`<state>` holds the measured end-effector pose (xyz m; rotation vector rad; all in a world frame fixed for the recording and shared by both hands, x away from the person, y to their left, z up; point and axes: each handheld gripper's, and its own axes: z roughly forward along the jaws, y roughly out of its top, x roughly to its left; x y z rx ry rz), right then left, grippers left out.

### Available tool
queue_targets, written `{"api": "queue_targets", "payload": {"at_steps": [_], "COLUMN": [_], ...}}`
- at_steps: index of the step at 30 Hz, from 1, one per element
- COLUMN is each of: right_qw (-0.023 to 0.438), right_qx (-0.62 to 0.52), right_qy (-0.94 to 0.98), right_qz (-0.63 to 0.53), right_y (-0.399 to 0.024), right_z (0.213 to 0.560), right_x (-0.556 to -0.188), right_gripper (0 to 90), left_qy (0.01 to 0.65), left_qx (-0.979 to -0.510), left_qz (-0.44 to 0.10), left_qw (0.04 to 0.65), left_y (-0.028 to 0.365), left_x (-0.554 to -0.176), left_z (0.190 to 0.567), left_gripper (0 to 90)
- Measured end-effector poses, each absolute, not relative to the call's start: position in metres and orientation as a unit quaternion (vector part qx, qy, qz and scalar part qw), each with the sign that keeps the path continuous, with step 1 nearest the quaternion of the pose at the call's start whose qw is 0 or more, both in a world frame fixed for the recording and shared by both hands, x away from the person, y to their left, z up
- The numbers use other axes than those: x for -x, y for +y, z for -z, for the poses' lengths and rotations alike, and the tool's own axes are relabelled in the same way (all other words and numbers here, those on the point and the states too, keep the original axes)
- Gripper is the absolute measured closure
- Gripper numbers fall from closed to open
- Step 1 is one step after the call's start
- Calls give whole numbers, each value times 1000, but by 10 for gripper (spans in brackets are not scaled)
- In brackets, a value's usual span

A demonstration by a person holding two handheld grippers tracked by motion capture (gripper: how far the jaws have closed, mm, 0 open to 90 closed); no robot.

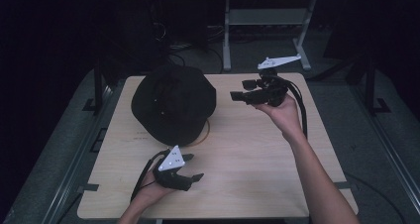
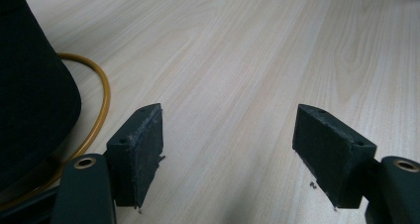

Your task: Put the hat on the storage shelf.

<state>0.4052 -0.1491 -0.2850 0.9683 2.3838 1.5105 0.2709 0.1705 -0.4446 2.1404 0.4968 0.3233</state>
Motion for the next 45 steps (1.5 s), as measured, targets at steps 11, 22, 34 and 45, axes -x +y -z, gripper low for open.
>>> {"api": "queue_targets", "payload": {"at_steps": [11, 22, 34, 45], "right_qw": [71, 75, 64, 60], "right_qx": [-335, -346, -366, -378], "right_qy": [796, 792, 794, 791], "right_qz": [-500, -497, -481, -477], "right_y": [-163, -180, -195, -212], "right_z": [299, 310, 333, 348], "right_x": [-400, -394, -387, -375], "right_gripper": [264, 260, 242, 233], "left_qy": [198, 198, 204, 207], "left_qx": [-865, -867, -865, -863], "left_qz": [-133, -130, -129, -127], "left_qw": [441, 439, 441, 443], "left_y": [170, 169, 169, 170], "left_x": [-271, -270, -271, -270], "left_z": [444, 445, 446, 446], "left_gripper": [275, 275, 271, 271]}}
